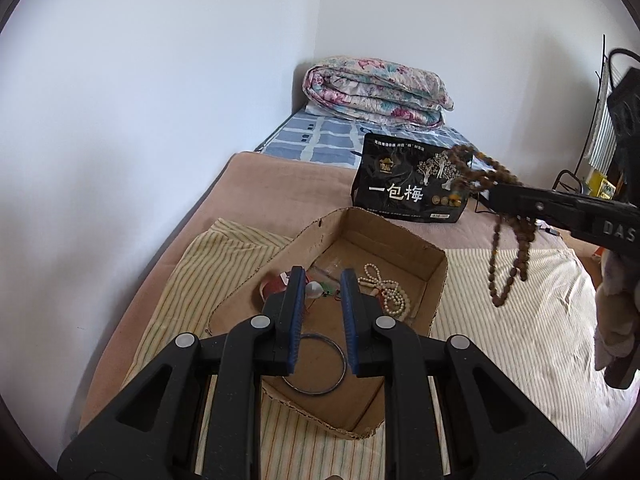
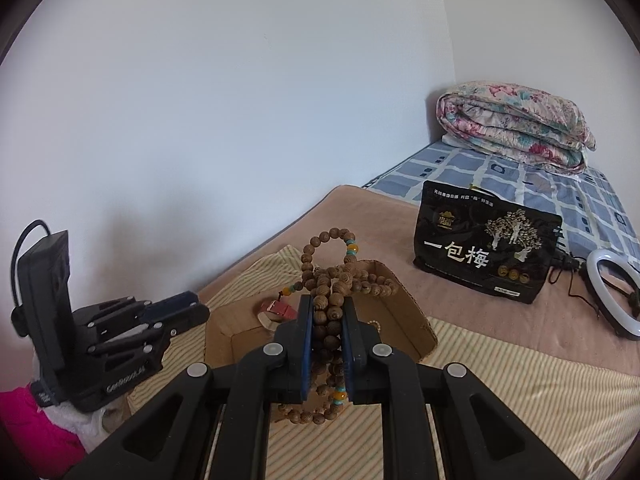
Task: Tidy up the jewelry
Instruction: 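Lift and carry bead with left tool to box while right tool carries necklace there, then open right tool to drop necklace into box while left tool releases pearl bead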
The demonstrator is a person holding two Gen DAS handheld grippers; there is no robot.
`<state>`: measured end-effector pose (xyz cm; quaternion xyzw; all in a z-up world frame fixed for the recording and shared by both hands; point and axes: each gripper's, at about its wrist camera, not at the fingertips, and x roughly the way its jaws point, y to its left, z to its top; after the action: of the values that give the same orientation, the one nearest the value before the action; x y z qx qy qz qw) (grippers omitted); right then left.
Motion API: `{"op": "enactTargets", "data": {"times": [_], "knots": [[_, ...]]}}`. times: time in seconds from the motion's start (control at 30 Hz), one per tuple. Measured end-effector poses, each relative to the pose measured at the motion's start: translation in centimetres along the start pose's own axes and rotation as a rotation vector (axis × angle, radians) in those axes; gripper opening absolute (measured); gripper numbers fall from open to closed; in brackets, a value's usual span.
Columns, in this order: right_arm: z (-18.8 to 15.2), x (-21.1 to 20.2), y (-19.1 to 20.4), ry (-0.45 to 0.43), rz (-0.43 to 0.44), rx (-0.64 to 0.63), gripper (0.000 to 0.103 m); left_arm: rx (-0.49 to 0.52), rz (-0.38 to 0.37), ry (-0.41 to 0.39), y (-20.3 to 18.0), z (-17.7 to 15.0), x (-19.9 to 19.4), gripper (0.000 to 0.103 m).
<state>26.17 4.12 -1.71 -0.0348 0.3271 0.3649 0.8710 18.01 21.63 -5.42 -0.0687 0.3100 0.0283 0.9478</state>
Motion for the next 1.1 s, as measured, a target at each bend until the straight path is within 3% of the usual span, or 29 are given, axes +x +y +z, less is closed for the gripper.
{"op": "enactTargets", "data": {"times": [0.47, 0.97, 1.07, 1.1], "knots": [[0.0, 6.5, -0.3, 0.092, -0.006, -0.015, 0.010, 0.020, 0.022, 0.035, -0.7, -0.1, 1.6, 0.017], [-0.1, 8.9, -1.7, 0.137, -0.029, -0.017, 0.011, 0.014, 0.026, 0.054, -0.9, -0.2, 2.0, 0.017], [-0.2, 9.2, -1.7, 0.137, -0.028, -0.011, 0.016, 0.007, 0.032, 0.054, -0.8, 0.0, 2.1, 0.017], [-0.1, 9.3, -1.9, 0.133, -0.025, -0.007, 0.024, 0.005, 0.032, 0.052, -0.8, 0.0, 2.1, 0.017]]}}
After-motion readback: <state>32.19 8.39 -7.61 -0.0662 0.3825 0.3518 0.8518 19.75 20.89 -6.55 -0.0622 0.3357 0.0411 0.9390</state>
